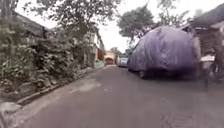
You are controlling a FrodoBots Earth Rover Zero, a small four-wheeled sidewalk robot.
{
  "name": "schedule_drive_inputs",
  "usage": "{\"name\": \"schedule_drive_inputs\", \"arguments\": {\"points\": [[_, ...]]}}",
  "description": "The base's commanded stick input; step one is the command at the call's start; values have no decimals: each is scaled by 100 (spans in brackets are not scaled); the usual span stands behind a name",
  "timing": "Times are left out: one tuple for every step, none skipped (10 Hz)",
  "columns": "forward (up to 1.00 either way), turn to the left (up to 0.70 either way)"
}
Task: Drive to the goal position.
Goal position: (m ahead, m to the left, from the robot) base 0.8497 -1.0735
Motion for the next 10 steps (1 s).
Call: {"name": "schedule_drive_inputs", "arguments": {"points": [[70,0],[70,0],[70,0],[70,0],[70,0],[70,0],[70,0],[70,0],[70,0],[70,0]]}}
